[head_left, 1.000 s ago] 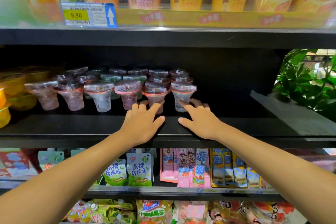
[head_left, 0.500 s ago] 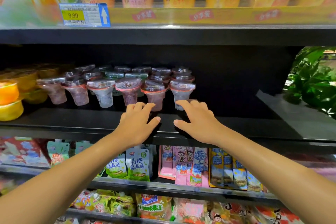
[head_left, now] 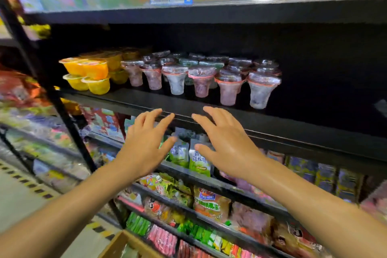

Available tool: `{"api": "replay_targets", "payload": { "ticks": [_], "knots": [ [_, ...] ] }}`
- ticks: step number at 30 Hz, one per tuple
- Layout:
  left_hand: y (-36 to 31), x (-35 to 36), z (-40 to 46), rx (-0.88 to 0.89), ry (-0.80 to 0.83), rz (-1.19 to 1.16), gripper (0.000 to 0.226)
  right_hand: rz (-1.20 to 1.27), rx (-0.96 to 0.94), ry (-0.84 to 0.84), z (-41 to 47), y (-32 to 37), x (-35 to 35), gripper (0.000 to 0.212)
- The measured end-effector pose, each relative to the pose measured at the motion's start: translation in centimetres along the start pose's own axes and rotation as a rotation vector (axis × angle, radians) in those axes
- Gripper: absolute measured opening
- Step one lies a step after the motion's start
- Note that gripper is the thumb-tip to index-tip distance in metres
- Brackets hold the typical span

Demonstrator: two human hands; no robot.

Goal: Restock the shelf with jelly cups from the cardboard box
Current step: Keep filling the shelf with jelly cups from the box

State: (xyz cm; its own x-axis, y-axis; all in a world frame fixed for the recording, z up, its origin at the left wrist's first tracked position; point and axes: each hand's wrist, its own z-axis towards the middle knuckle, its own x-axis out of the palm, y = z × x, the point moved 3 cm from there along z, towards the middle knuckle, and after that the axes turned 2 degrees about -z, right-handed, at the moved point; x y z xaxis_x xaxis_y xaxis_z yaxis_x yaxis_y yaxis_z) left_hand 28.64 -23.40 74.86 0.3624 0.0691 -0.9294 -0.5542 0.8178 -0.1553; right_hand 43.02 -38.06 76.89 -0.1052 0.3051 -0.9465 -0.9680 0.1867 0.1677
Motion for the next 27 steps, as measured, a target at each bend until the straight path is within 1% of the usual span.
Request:
{"api": "replay_targets", "payload": {
  "ticks": [3,8,11,14,18,23,24,27],
  "knots": [
    [3.1,-0.5,-3.2,-0.058,0.039,0.084,0.065,-0.068,-0.042,0.056,0.9,3.1,1.8,0.073],
    [8.3,-1.4,-8.9,-0.164,0.051,0.094,0.067,-0.108,-0.093,0.142,2.5,9.2,5.1,0.076],
    [12.0,-1.2,-13.1,-0.174,0.025,0.103,0.068,-0.121,-0.141,0.147,3.2,13.5,7.8,0.076],
    [16.6,0.3,-18.2,-0.217,0.055,0.119,0.074,-0.158,-0.166,0.168,2.9,18.4,11.7,0.076],
    [22.6,3.4,-24.7,-0.303,0.162,0.104,0.072,-0.176,-0.126,0.293,1.0,24.4,18.3,0.077],
    [27.1,7.0,-29.3,-0.296,0.319,0.061,0.076,-0.165,0.017,0.449,-0.9,28.8,24.0,0.078],
    [27.4,7.6,-29.8,-0.288,0.344,0.045,0.077,-0.150,0.044,0.461,-1.3,29.2,24.5,0.078],
    [27.8,9.1,-29.9,-0.270,0.363,0.050,0.080,-0.144,0.076,0.420,-2.3,28.8,25.1,0.078]
  ]
}}
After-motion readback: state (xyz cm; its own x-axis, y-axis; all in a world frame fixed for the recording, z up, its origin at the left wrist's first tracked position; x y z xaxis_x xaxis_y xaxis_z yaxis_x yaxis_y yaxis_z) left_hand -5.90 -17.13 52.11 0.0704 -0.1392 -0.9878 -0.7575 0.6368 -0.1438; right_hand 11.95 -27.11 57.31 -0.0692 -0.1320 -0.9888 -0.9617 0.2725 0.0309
